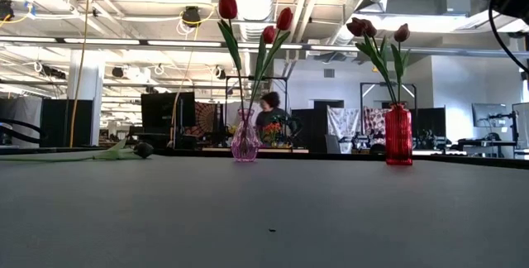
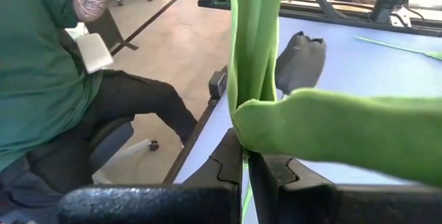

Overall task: Sort flowers into vase by color
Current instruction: Put the bottom black flower into the yellow vase, then put the black flower into the yellow vase

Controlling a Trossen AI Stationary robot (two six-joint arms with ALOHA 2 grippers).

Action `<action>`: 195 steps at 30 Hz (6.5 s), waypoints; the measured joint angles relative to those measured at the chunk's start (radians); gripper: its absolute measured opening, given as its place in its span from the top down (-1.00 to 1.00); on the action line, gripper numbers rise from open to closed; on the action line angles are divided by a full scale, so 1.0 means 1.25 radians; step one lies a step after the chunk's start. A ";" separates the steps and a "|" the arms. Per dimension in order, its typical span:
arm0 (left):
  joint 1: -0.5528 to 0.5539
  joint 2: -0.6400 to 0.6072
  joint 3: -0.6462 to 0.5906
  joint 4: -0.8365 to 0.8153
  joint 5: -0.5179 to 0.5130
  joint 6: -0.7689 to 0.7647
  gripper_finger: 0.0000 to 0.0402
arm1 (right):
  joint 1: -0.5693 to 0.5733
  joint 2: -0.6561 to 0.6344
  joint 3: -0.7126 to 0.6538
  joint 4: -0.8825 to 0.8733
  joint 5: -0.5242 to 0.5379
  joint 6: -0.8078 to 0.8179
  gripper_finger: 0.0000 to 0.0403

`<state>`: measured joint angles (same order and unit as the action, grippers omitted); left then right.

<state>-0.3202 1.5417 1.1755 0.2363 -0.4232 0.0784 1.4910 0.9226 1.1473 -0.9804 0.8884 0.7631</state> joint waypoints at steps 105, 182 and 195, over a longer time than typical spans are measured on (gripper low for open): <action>0.580 -0.070 -0.407 -0.893 0.208 -0.677 0.11 | -0.483 -0.273 -0.031 -0.070 -0.502 -0.025 -0.15; 0.012 -0.077 -0.092 0.260 0.306 -0.125 1.00 | -0.483 -0.256 -0.032 0.145 -0.492 -0.024 -0.15; 0.077 0.138 0.232 0.090 0.287 -0.051 1.00 | -0.494 -0.236 -0.032 0.290 -0.227 -0.441 -0.15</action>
<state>-0.2239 1.7139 1.4658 0.3483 -0.0646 0.0148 0.8732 0.6277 1.1076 -0.6181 0.6048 0.2123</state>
